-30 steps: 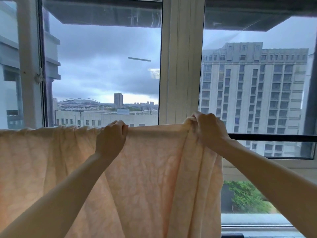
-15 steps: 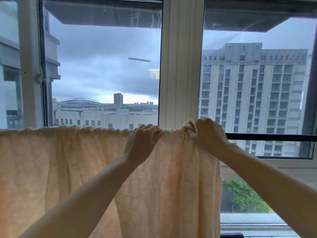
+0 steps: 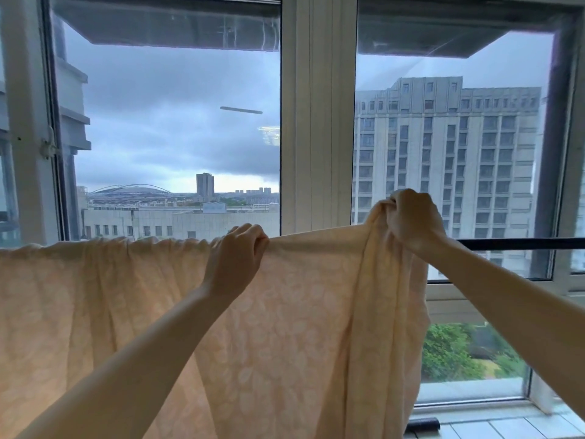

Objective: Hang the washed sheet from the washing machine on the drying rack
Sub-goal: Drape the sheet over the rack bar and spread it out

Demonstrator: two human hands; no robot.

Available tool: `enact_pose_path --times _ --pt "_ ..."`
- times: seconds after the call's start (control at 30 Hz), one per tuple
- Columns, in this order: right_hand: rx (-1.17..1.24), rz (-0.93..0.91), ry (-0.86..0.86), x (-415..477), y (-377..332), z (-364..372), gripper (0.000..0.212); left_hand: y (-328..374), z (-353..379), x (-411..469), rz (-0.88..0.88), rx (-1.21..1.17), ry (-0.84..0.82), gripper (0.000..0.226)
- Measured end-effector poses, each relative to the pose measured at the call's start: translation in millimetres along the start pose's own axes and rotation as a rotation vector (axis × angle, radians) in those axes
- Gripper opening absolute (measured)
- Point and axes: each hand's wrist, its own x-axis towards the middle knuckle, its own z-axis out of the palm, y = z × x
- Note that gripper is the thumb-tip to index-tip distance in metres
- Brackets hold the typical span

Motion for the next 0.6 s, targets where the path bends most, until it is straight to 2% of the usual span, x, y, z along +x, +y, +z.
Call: enact_pose_path --times 0.1,0.17,0.33,0.47,0.6 --pt "-0.034 0.090 -0.025 -1.7 10.7 -3.0 0.022 2.4 1.7 -0.7 0.013 0.003 0.010 0.015" --pt "-0.036 0.077 -0.061 -5.2 12.7 -3.4 0.022 3.2 2.7 -1.2 0.011 0.007 0.020 0.016" --pt "0.000 -0.085 -0.259 -15.0 2.7 -6.9 0.016 1.2 4.1 -1.9 -0.004 0.011 0.028 0.016" --pt "0.036 -0.335 -0.313 -25.3 -22.2 -2.2 0.030 3.2 5.1 -0.3 -0.009 -0.002 0.011 0.015" --pt "0.021 -0.516 -0.283 -39.3 -50.9 19.8 0.020 1.8 -0.1 1.3 0.000 -0.019 -0.010 0.013"
